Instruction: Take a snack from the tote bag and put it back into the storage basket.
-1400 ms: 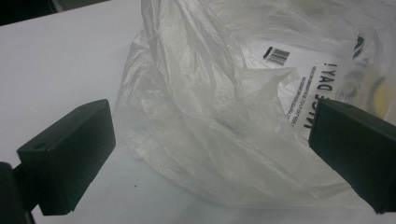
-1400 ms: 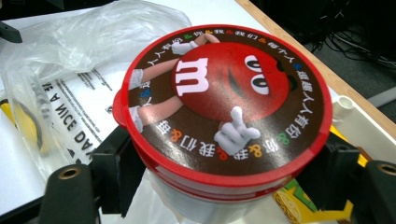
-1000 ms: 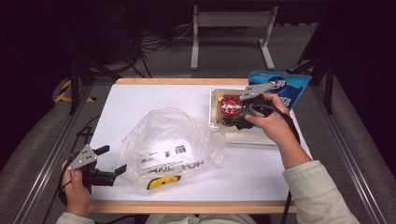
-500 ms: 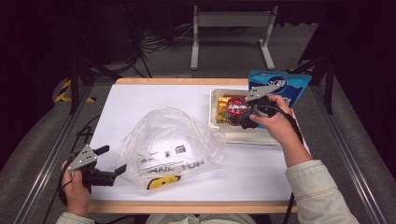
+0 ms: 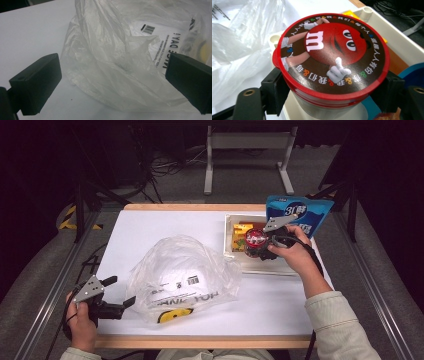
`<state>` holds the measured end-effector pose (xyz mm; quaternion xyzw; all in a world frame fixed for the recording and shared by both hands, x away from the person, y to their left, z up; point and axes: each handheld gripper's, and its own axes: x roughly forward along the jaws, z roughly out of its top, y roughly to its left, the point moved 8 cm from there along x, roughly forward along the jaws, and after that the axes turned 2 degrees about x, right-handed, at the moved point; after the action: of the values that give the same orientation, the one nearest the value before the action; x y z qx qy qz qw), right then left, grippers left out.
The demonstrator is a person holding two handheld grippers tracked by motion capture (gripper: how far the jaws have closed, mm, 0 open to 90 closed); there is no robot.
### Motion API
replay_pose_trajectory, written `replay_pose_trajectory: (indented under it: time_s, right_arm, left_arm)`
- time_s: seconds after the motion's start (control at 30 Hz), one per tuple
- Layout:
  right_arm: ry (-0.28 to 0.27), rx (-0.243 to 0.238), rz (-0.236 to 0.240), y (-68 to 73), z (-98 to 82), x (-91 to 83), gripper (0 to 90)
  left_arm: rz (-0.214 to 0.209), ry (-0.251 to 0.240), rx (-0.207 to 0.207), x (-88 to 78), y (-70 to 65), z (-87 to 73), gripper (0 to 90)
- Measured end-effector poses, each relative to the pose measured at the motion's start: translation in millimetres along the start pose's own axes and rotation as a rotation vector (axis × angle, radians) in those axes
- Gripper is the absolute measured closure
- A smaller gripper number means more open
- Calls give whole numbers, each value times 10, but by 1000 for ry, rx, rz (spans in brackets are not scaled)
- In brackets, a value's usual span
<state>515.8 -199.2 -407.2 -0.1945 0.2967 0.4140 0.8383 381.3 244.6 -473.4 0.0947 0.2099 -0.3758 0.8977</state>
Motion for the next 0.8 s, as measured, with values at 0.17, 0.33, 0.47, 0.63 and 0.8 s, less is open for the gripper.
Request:
replay_pose_trajectory:
  time_s: [0.17,0.33,0.47,0.63,0.8]
  right_arm:
    - [19,10,4,-28,-86,84,258]
    - [34,20,9,-43,-152,143,258]
    - [50,26,11,-43,-209,190,258]
    - [62,30,16,-35,-257,243,258]
    - [75,32,17,-32,-302,290,258]
  left_arm:
    - [1,-1,0,-3,0,1,11]
    - [-4,3,4,0,-6,-3,12]
    - [-4,0,3,0,-3,-1,12]
    - [-4,1,4,-2,-5,-1,12]
    - [-6,-1,2,-4,-4,-1,11]
